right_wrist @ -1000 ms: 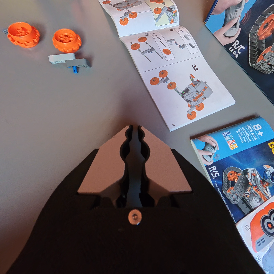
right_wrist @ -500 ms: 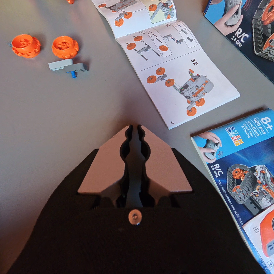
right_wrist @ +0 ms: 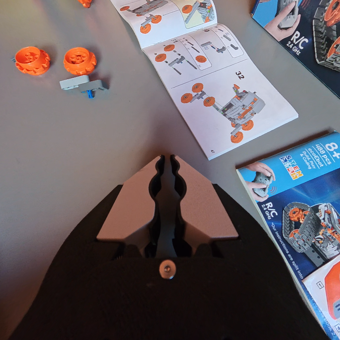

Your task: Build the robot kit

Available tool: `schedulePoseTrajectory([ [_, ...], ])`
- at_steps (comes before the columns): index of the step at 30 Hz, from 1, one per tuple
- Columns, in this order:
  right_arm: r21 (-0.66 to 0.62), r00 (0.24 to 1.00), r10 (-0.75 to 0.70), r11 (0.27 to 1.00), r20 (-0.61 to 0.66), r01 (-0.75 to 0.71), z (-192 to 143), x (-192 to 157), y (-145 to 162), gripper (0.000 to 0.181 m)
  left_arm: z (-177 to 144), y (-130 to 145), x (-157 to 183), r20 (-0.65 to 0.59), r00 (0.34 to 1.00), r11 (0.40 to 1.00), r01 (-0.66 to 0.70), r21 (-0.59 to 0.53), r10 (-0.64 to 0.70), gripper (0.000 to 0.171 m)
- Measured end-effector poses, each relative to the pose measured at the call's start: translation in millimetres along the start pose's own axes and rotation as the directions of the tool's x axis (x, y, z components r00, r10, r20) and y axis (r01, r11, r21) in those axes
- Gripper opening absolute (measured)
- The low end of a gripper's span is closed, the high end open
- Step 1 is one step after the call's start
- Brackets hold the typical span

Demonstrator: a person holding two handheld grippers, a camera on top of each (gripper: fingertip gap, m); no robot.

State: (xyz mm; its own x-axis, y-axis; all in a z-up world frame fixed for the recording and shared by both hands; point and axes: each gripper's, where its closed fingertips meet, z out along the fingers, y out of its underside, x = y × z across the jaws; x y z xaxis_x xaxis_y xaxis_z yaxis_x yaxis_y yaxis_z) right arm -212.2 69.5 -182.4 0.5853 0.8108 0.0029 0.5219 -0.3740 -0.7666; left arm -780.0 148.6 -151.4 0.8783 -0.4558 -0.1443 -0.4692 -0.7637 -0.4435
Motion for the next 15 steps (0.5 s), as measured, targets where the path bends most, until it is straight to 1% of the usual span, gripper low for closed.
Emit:
schedulePoseTrajectory([
  [2,0.000,1.000,0.002,1.000,0.000,-0.002,0.0,0.2,0.0,0.008,-4.3,7.1,-7.6,0.026,0.999,0.999,0.036,-0.026,-0.035,0.006],
  [6,0.000,1.000,0.004,1.000,-0.006,-0.004,0.0,1.0,0.0,0.008,-8.8,5.2,-17.9,0.095,0.991,0.995,0.097,-0.013,-0.096,0.007],
  [8,0.000,1.000,0.008,1.000,-0.008,-0.008,-0.1,1.7,0.0,0.008,-10.0,4.3,-24.2,0.155,0.982,0.993,0.116,-0.021,-0.112,0.018],
  [9,0.000,1.000,0.008,1.000,-0.011,-0.008,-0.1,2.0,0.0,0.008,-10.8,1.6,-25.2,0.176,0.979,0.994,0.110,-0.018,-0.105,0.025],
  [10,0.000,1.000,0.007,1.000,-0.014,-0.007,-0.2,2.3,0.0,0.008,-11.6,-4.6,-23.2,0.181,0.980,0.996,0.087,0.003,-0.086,0.028],
  [12,0.000,1.000,0.001,1.000,-0.020,-0.001,-0.1,2.3,-0.1,0.008,-12.5,-23.9,-7.8,0.130,0.991,0.997,0.019,0.071,-0.029,0.026],
  [14,0.000,1.000,-0.001,1.000,-0.021,0.001,-0.1,2.3,-0.1,0.009,-10.7,-41.6,16.7,0.008,1.000,0.991,-0.026,0.131,0.025,0.023],
  [15,0.000,1.000,0.001,1.000,-0.020,-0.001,0.0,2.4,-0.1,0.009,-9.0,-48.1,23.5,-0.040,0.999,0.988,-0.030,0.148,0.037,0.024],
])
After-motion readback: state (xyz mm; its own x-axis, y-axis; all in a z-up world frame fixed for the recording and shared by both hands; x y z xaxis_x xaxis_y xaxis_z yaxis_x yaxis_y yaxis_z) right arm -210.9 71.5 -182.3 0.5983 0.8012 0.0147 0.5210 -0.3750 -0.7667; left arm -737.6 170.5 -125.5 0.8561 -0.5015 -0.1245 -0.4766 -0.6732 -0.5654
